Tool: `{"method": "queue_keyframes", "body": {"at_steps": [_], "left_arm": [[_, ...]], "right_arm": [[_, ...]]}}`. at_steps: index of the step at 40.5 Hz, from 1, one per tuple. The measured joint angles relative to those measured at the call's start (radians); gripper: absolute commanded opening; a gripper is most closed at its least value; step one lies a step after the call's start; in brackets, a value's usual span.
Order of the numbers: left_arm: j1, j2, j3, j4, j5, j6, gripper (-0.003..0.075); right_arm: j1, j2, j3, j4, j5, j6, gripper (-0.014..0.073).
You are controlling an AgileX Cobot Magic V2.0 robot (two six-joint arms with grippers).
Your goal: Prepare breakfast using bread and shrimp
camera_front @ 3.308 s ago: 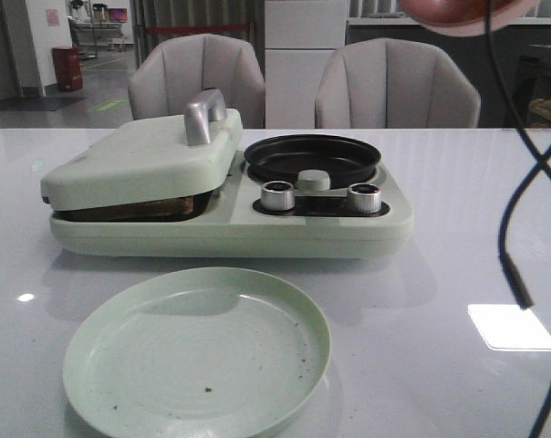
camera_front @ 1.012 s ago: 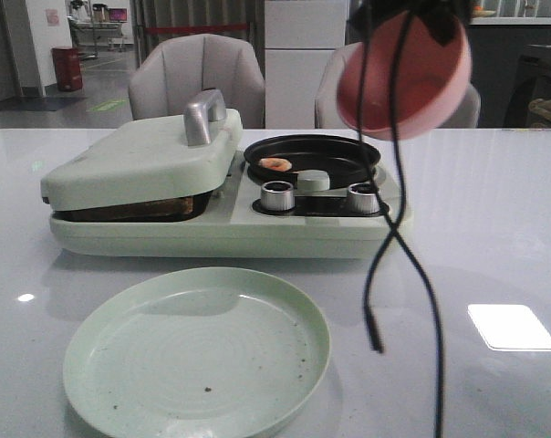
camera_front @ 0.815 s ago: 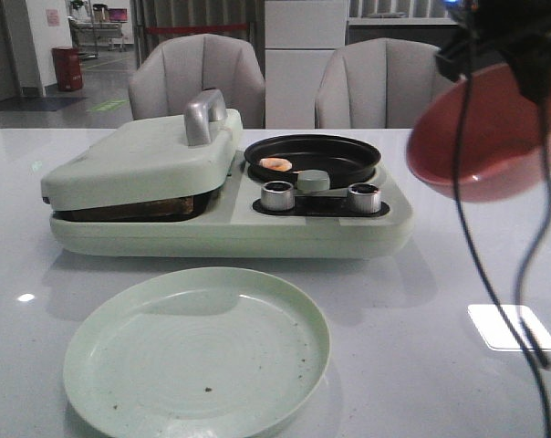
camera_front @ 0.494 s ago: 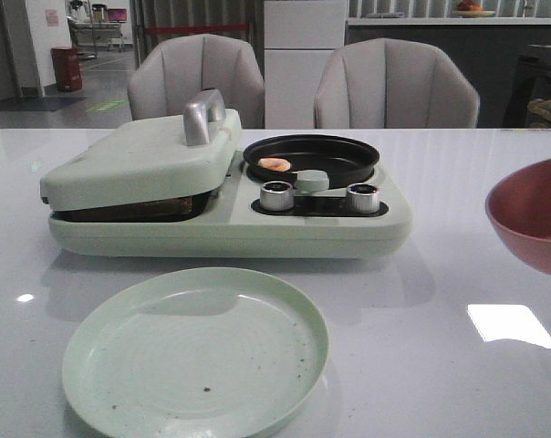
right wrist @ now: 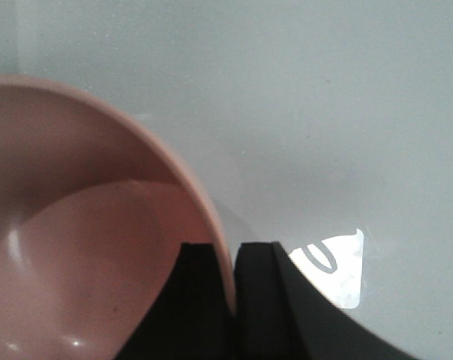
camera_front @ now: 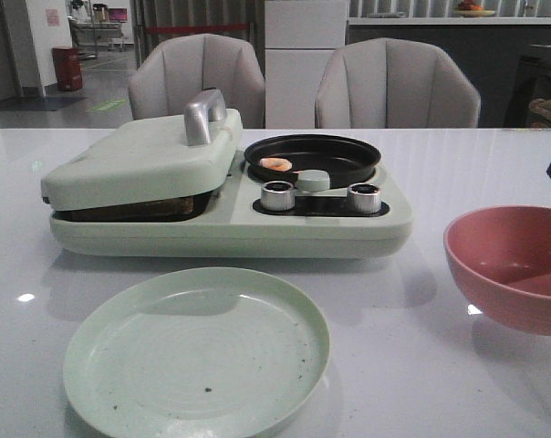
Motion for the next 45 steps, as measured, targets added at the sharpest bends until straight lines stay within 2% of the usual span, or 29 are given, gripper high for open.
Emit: {"method": "queue_keyframes", "body": {"at_steps": [3,5,11,14,25,35,43,45], "left_arm": [[0.000,0.000,0.000,0.000,0.000,0.000,0.0101],[0.000,0.000,0.000,0.000,0.000,0.000,0.0101],[0.000,0.000,0.000,0.000,0.000,0.000,0.0101],[0.000,0.000,0.000,0.000,0.000,0.000,0.0101],[0.000,0.000,0.000,0.000,0.000,0.000,0.0101],[0.000,0.000,0.000,0.000,0.000,0.000,0.0101],[0.000,0.000,0.000,0.000,0.000,0.000,0.0101],[0.000,0.000,0.000,0.000,0.000,0.000,0.0101]], "right_arm": [[0.000,0.019,0.002,0.000,-0.013,0.000,0.0058],[0.000,0.036,0.002,0.000,-0.015,-0.002,0.0111],[0.000,0.066,0.002,-0.006,-0.024,-0.002,0.0359],[0.000,0.070,-0.004,-0.013,-0.024,-0.004,0.0432],[0.023,-0.007,-0.024,-0.019,-0.008,-0.004,0.0436],[0.176,-0.214,-0.016,-0.028,0.033,-0.004,0.0436],[0.280,-0.438,0.072,-0.029,0.067,-0.004,0.0436],[0.296,-0.544,0.114,-0.029,0.093,-0.004,0.0436]]}}
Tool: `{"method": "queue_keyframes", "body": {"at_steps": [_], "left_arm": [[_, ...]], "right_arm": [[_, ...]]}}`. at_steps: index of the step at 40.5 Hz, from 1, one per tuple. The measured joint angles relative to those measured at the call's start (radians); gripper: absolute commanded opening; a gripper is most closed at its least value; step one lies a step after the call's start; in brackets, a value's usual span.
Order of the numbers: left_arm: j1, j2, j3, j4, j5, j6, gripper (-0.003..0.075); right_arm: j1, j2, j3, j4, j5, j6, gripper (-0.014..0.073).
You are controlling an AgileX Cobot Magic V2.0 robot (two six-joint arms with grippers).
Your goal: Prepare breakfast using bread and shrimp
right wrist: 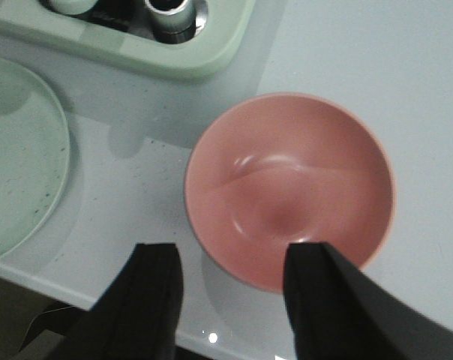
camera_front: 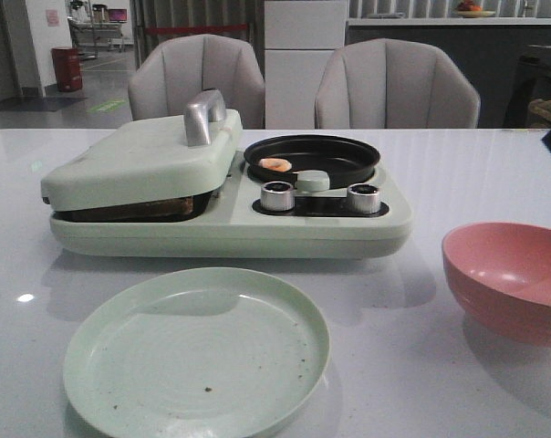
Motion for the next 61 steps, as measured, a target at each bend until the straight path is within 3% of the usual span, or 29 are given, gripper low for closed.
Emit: {"method": "queue_keyframes", "body": {"at_steps": [11,17,33,37,42,46,61], "left_arm": [[0.000,0.000,0.000,0.000,0.000,0.000,0.0101],[0.000,0.000,0.000,0.000,0.000,0.000,0.0101],[0.000,0.000,0.000,0.000,0.000,0.000,0.0101],[0.000,0.000,0.000,0.000,0.000,0.000,0.0101],[0.000,0.000,0.000,0.000,0.000,0.000,0.0101],[0.000,0.000,0.000,0.000,0.000,0.000,0.0101],[0.000,0.000,0.000,0.000,0.000,0.000,0.0101]], "right_arm": [[0.002,-0.348,0.142,-0.038,0.188,0.006,0.0436],[0.002,-0.490,0.226,-0.047,0.221,0.035,0.0436],[0.002,-0.610,0.267,-0.100,0.224,0.096,0.0434],[0.002,-0.610,0.267,-0.104,0.224,0.096,0.0340],[0.002,-0.610,0.267,-0.104,0.224,0.098,0.0134],[0.002,-0.610,0.267,-0.104,0.224,0.098,0.0020],[0.002,-0.610,0.267,-0.104,0.224,0.098,0.0015]]}}
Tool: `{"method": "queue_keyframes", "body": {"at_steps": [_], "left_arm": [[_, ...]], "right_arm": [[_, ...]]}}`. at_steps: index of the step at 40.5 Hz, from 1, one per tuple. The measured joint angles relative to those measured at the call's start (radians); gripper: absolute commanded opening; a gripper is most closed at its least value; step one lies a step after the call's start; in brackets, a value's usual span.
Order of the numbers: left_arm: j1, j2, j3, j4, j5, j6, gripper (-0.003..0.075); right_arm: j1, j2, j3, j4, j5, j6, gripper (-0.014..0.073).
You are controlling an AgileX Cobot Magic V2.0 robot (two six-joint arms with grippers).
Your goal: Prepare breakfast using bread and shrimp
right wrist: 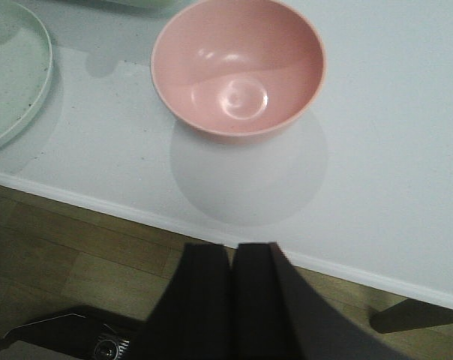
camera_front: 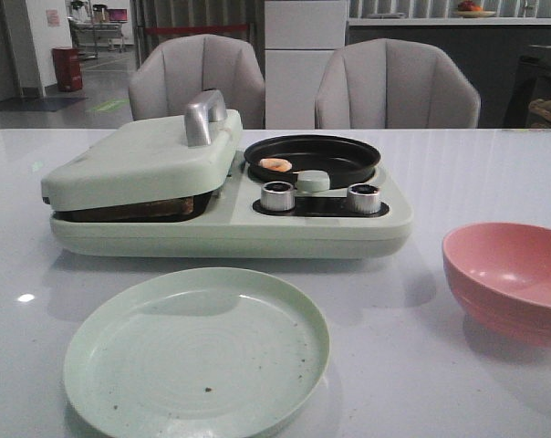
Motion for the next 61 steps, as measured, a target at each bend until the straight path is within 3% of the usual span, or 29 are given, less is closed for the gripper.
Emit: {"method": "queue_keyframes", "body": {"at_steps": [18,29,37,47,53,61], "left_arm": [[0.019,-0.035,0.021,0.054,-0.009,0.009,0.0101],[0.188,-0.275,0.223,0.193,-0.227,0.013,0.0102],[0.270,-0.385,0.387,0.187,-0.364,0.010,0.0102],[0.315,-0.546,0.564,0.299,-0.456,-0.174,0.0102],[0.357,-0.558,0.653,0.306,-0.530,-0.217,0.0102],[0.420,-0.558,0.666,0.306,-0.576,-0.270,0.0102]], "right_arm": [[0.000,0.000,0.000,0.000,0.000,0.002,0.0015],[0.000,0.000,0.000,0.000,0.000,0.002,0.0015],[0.000,0.000,0.000,0.000,0.000,0.002,0.0015],[0.000,0.000,0.000,0.000,0.000,0.002,0.0015],[0.000,0.000,0.000,0.000,0.000,0.002,0.0015],[0.000,0.000,0.000,0.000,0.000,0.002,0.0015]]}}
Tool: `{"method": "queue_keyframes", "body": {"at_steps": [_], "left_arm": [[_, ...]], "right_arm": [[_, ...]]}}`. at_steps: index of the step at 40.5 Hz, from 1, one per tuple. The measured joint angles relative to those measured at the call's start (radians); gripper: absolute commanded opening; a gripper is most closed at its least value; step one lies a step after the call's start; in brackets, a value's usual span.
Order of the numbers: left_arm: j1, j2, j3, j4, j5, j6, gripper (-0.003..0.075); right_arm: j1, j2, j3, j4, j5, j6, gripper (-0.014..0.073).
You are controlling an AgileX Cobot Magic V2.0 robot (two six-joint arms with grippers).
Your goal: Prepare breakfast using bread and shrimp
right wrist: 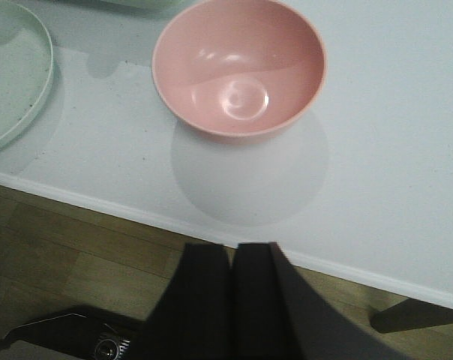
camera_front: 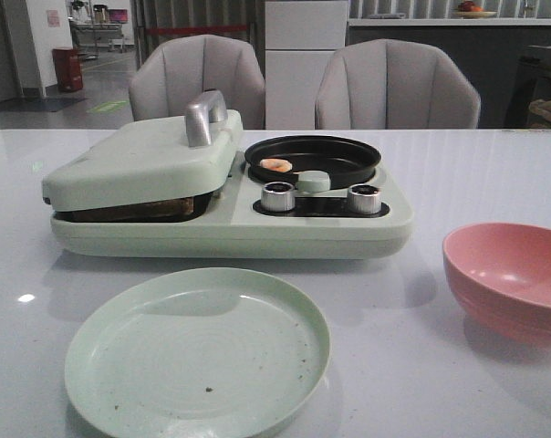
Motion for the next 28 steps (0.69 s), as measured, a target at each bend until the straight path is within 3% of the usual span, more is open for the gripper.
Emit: {"method": "queue_keyframes", "body": {"at_steps": [15,28], "left_arm": [[0.052,0.000,0.000,0.054,-0.018,-0.008,0.0102],[0.044,0.000,0.000,0.058,-0.143,-0.010,0.0101]], "right_arm": [[0.000,0.000,0.000,0.000,0.000,0.000,0.0015],[0.000,0.000,0.000,0.000,0.000,0.000,0.0015]]}}
